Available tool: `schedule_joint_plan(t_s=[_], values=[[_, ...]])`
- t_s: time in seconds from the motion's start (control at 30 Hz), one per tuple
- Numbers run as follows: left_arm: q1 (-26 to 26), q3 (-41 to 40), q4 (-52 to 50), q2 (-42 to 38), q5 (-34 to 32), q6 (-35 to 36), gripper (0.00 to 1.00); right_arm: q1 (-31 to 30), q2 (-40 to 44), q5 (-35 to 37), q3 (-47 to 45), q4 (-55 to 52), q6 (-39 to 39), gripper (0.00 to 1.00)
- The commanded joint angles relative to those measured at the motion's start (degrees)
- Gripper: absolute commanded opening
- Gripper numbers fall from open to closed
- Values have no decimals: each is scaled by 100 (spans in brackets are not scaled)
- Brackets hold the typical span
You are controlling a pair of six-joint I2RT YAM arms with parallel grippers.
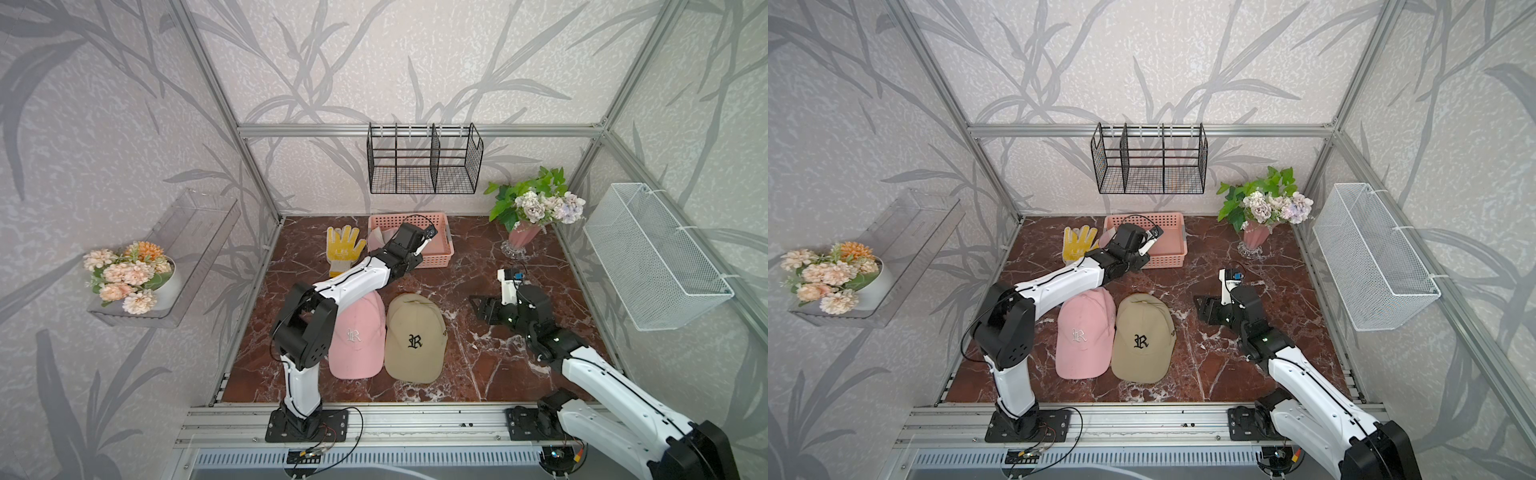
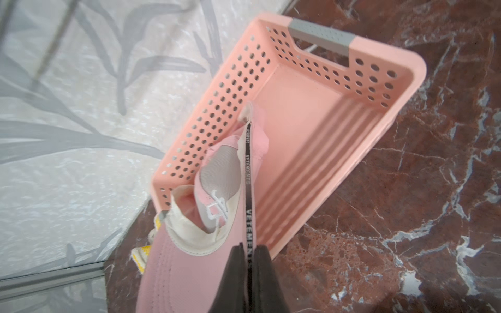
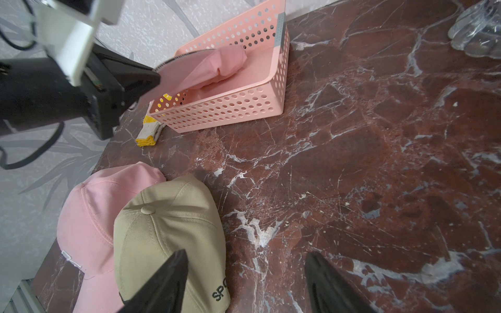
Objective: Turn the baseball cap inside out
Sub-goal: Turn over the baseball cap.
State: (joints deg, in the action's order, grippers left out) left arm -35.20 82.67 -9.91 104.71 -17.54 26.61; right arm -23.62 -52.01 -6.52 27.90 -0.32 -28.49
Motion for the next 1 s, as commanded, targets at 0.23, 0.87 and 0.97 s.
schedule_joint_plan(t_s=[0.23,0.87,0.97], values=[[-416,153,-139,-1667,449,198,0,43,162,157,905,135,1350,72],[-526,-673,-468,-2957,4373,-491,0,235,-220,-1104,2712,-694,3521,76],[-528,-775,-402,-3022,4669,-466,0,240,-289,-1158,2753,-874,3663,76]])
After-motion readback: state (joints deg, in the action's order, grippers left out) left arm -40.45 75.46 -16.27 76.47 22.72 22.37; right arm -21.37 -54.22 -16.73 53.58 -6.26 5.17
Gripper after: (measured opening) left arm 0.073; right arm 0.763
